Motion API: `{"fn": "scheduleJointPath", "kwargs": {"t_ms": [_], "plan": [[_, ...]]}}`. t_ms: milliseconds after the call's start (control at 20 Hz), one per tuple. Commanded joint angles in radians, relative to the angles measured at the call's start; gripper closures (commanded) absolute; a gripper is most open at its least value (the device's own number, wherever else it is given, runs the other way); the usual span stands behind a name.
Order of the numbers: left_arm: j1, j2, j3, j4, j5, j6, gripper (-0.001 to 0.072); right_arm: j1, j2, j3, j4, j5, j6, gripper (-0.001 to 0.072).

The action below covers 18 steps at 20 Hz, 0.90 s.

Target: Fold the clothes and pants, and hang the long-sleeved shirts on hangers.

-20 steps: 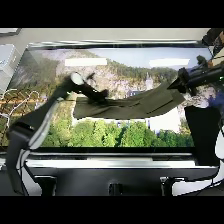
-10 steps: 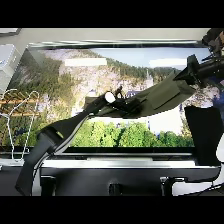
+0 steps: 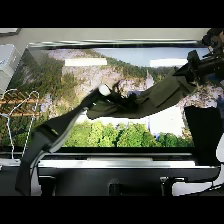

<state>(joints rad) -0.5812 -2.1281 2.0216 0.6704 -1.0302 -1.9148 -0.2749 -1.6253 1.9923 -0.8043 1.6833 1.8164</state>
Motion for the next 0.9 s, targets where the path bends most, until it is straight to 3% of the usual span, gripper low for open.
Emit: {"fn": "scheduleJointPath", "kwargs": {"t_ms": [0, 300, 550, 850], "plan": [[0.148, 0.168, 0.002, 0.076, -0.187, 0.13, 0.0694, 0.082, -0.002, 0.001, 0.029, -0.049, -0.01, 0.0685], [0.428, 0.49, 0.002, 0.359, -0.367, 0.139, 0.0692, 0.388, -0.078, 0.001, 0.026, -0.204, 0.055, 0.0685], [0.596, 0.59, 0.002, 0.37, -0.43, 0.166, 0.0692, 0.584, -0.19, 0.001, 0.031, -0.349, 0.093, 0.0685], [0.635, 0.593, -0.001, 0.37, -0.455, 0.23, 0.0693, 0.668, -0.294, 0.001, 0.083, -0.434, 0.119, 0.0685]]}}
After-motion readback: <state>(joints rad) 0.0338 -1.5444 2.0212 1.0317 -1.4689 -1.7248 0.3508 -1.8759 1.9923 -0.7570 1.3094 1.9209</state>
